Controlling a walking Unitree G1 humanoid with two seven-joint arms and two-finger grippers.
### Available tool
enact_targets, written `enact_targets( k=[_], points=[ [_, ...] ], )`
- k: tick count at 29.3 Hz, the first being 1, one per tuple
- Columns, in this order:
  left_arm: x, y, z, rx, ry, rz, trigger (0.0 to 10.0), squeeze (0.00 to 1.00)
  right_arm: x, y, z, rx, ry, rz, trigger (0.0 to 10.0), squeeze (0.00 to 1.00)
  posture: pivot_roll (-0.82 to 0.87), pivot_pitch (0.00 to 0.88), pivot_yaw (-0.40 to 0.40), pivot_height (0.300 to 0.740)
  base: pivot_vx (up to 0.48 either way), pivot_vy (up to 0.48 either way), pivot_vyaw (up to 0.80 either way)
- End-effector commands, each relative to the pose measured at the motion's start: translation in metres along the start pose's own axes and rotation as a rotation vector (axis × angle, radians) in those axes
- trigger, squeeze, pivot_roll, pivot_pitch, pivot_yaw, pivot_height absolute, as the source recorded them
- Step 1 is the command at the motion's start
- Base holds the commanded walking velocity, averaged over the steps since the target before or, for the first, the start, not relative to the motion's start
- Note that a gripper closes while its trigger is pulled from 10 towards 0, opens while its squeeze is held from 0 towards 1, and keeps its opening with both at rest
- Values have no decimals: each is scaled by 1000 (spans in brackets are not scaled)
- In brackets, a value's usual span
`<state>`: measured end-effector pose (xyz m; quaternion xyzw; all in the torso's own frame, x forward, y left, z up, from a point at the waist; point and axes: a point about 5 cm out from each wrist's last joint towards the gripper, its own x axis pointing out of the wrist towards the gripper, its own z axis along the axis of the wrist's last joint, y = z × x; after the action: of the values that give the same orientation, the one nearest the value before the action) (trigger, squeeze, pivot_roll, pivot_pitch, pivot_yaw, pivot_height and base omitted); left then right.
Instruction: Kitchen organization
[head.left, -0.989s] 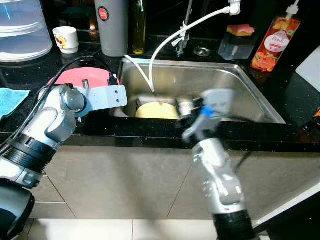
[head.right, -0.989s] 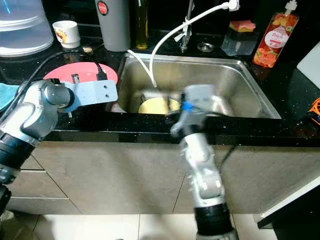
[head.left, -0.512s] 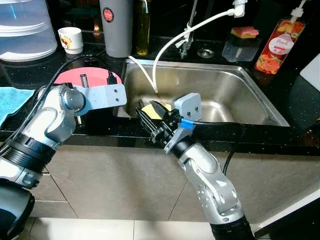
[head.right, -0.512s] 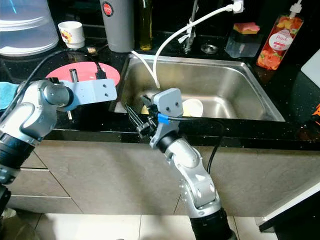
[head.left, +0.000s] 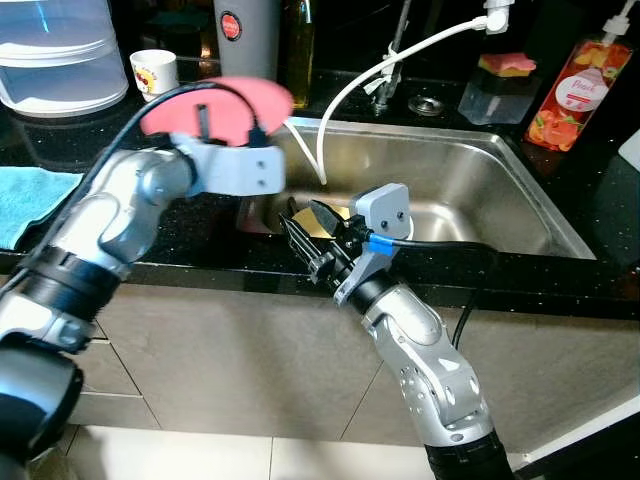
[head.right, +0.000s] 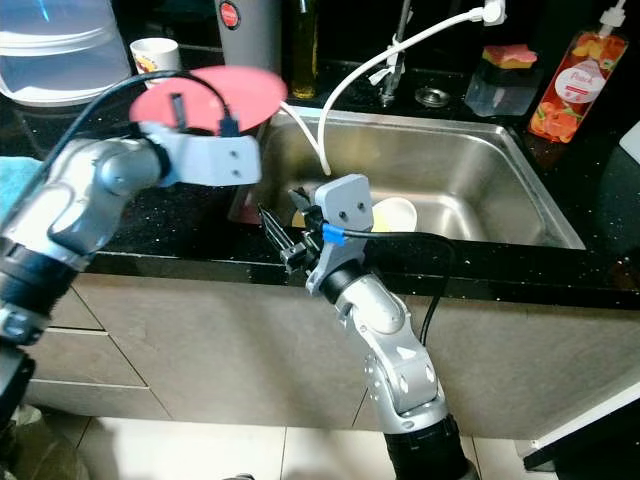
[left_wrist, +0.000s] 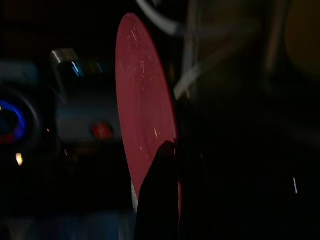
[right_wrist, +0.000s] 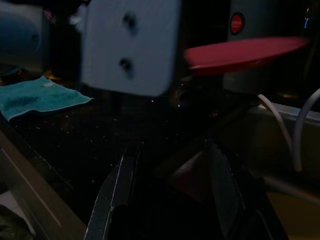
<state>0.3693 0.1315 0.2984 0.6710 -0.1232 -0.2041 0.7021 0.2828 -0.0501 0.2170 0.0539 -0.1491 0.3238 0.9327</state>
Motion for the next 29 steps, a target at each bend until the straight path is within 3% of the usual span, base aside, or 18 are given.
enact_targets(
  k=[1, 5, 6, 10, 12, 13, 17, 22, 23, 24, 25, 29],
  points=[
    [2, 8, 9, 8, -66, 49, 10000, 0, -2, -4, 2, 5, 2, -14, 10000, 0, 261, 13, -49, 740, 0, 0, 0],
    [6, 6, 17, -10, -132, 58, 10000, 0, -2, -4, 2, 3, 2, -16, 10000, 0, 261, 13, -49, 740, 0, 0, 0],
    [9, 3, 20, -49, -162, 43, 10000, 0, -2, -5, 2, 2, 2, -17, 10000, 0, 260, 12, -47, 740, 0, 0, 0],
    [16, -16, 19, -349, -165, -115, 10000, 0, -2, -5, 3, 2, -2, -25, 10000, 0, 254, 18, -40, 740, 0, 0, 0],
    [17, -19, 20, -393, -171, -141, 10000, 0, -2, -5, 3, 2, -2, -27, 10000, 0, 254, 18, -40, 740, 0, 0, 0],
    [17, -24, 19, -500, -184, -178, 10000, 1000, -3, -6, 3, 3, -1, -30, 10000, 0, 255, 23, -40, 740, 0, 0, 0],
    [18, -26, 17, -577, -199, -194, 10000, 1000, -4, -5, 3, 5, 1, -30, 10000, 0, 260, 27, -39, 740, 0, 0, 0],
    [19, -21, 15, -575, -223, -167, 10000, 1000, -3, -5, 3, 12, -1, -31, 10000, 0, 261, 32, -38, 740, 0, 0, 0],
    [19, -17, 16, -573, -232, -148, 10000, 286, -2, -5, 3, 12, -2, -31, 10000, 0, 260, 33, -39, 740, 0, 0, 0],
    [19, -14, 17, -573, -238, -137, 10000, 286, -2, -5, 3, 12, -2, -32, 10000, 0, 260, 33, -39, 740, 0, 0, 0],
    [19, -9, 17, -588, -243, -113, 10000, 0, -2, -5, 3, 13, -2, -32, 10000, 0, 260, 34, -39, 740, 0, 0, 0],
    [19, 0, 16, -599, -237, -66, 10000, 0, -3, -5, 3, 13, -1, -33, 10000, 0, 260, 34, -38, 740, 0, 0, 0]
  ],
)
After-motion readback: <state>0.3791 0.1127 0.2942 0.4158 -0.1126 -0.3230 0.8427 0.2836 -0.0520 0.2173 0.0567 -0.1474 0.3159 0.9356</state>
